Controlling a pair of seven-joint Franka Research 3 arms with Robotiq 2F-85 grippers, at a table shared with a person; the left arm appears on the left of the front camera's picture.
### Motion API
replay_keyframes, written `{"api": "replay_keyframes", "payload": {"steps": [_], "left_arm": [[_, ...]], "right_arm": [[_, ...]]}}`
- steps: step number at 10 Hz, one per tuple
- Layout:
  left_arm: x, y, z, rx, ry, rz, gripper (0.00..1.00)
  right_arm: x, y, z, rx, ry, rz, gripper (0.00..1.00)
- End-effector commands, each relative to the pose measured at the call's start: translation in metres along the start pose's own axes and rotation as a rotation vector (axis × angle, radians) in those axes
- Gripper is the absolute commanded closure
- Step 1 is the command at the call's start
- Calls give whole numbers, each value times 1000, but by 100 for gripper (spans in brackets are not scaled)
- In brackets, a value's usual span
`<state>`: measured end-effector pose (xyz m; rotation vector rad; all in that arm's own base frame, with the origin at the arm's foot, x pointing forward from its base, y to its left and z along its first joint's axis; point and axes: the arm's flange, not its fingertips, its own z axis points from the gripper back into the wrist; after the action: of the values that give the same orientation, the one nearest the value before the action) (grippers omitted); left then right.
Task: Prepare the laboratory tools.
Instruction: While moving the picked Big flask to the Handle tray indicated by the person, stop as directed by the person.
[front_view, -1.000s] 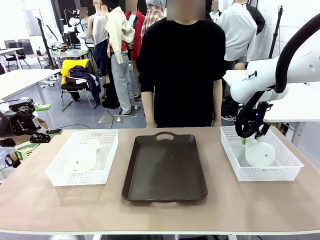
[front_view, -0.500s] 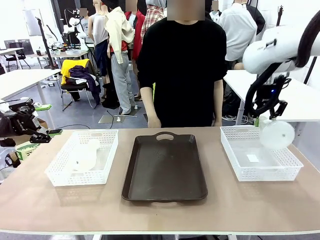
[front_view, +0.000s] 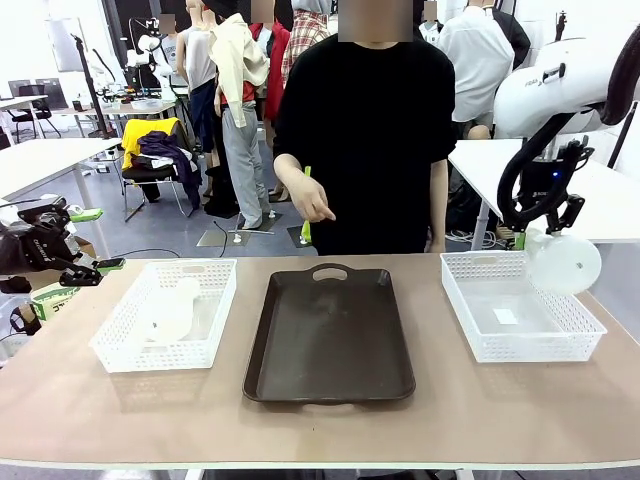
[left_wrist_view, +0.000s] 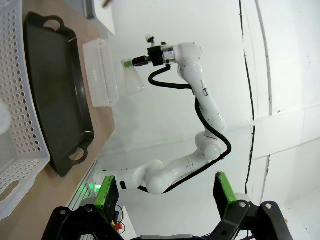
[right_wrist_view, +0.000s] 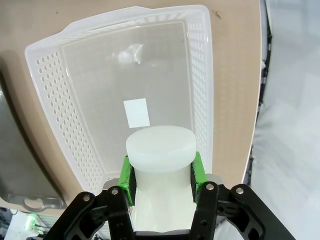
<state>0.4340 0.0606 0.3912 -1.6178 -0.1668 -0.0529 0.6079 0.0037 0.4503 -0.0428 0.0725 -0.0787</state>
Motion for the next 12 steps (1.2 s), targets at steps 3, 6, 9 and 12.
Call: {"api": "replay_keyframes", "payload": {"steps": [3, 6, 9, 12], "left_arm": [[0, -2, 1, -1, -1, -7, 0], [0, -2, 1, -1, -1, -7, 0], [0, -2, 1, -1, -1, -7, 0], [0, -2, 1, -1, -1, -7, 0]], "right_arm": [[2, 3, 1, -6, -15, -18, 100], [2, 3, 1, -6, -15, -18, 100], [2, 3, 1, -6, -15, -18, 100], [2, 3, 1, -6, -15, -18, 100]]}}
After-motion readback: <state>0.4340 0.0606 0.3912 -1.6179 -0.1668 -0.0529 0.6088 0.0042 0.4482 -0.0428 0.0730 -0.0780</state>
